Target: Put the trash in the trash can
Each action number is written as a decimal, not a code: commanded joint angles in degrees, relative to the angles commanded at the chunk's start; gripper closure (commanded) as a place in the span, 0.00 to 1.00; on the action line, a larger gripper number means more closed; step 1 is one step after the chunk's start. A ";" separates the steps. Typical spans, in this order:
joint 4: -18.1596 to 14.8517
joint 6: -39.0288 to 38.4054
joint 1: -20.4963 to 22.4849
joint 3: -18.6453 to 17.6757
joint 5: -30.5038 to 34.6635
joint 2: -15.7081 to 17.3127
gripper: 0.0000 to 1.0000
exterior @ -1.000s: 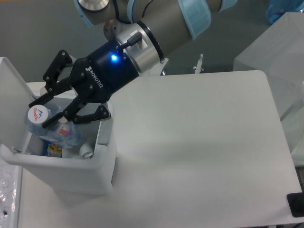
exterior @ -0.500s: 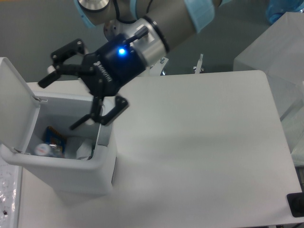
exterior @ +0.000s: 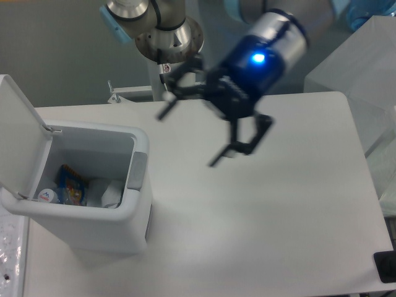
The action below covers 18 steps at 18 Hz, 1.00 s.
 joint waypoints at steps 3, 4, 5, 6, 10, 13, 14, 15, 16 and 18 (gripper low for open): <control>0.00 3.43 0.88 0.35 10.25 -2.20 0.00; -0.17 4.57 1.06 0.70 15.52 -2.38 0.00; -0.09 5.19 1.15 0.88 20.53 -2.47 0.00; -0.17 5.20 0.89 1.23 24.59 -2.82 0.00; -0.53 5.11 0.53 1.84 32.35 -4.14 0.00; -0.88 5.89 0.45 1.41 41.21 -3.79 0.00; -0.97 7.12 0.36 1.15 42.54 -3.79 0.00; -1.14 8.96 0.36 0.88 43.16 -3.79 0.00; -1.84 11.94 0.27 0.53 44.91 -3.70 0.00; -5.08 20.53 -0.78 -0.17 50.87 -3.35 0.00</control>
